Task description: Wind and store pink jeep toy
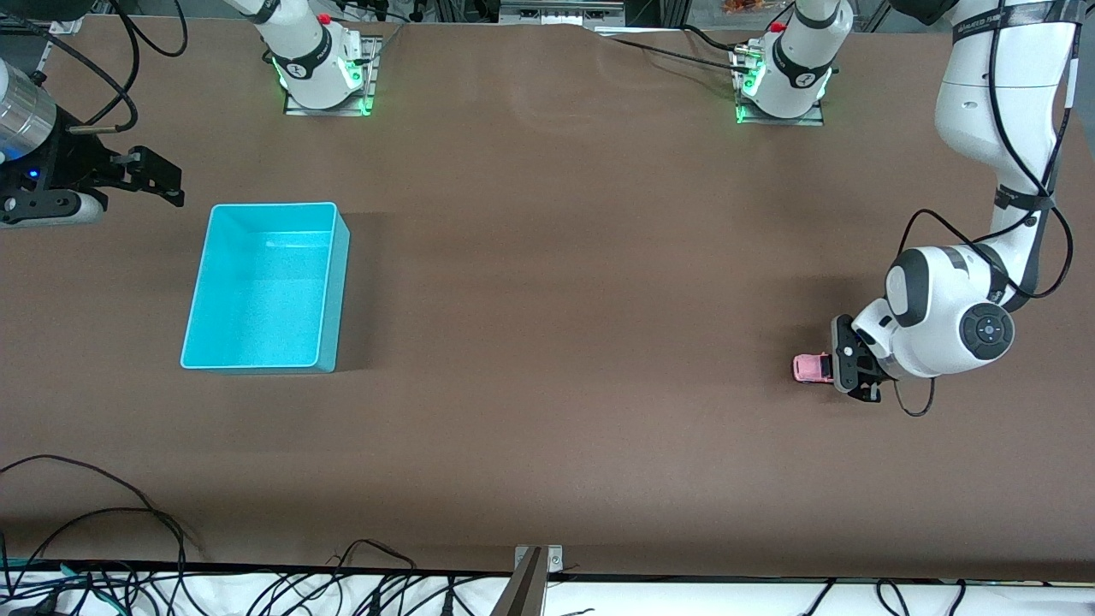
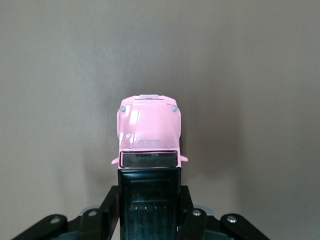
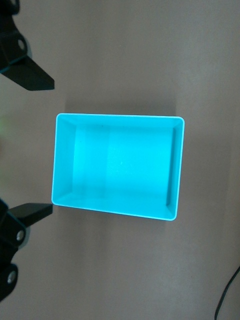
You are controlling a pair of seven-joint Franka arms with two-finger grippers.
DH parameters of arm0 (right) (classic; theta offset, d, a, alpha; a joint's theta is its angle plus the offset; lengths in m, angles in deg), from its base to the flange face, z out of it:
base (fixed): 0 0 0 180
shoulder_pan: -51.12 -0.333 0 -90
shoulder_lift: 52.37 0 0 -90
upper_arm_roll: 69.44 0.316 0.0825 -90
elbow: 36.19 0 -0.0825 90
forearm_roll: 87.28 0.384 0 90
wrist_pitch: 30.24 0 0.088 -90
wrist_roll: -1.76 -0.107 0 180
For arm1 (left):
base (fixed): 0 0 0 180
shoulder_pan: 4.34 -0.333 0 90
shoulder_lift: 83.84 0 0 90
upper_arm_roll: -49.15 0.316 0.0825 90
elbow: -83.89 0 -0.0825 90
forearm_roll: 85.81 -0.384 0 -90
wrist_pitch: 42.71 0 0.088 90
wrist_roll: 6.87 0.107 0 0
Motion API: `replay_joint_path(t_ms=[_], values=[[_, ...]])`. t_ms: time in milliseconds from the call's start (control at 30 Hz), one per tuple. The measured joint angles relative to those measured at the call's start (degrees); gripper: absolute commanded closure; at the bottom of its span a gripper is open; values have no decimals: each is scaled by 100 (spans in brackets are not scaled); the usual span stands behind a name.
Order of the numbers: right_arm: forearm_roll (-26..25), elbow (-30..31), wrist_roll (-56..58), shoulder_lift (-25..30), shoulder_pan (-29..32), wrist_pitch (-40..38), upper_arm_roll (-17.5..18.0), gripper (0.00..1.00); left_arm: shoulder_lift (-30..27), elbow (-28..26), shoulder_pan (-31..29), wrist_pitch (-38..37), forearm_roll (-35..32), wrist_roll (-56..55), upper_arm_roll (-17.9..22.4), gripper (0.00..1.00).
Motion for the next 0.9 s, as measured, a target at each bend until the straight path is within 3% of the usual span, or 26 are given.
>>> replay_joint_path(t_ms=[401,901], values=[[0,0,0,0,0,0,-10,0,23,5,-758,50,1,83,3,85],[0,0,0,0,0,0,-15,0,82,63,-1639,293,1,1062,-7,85]])
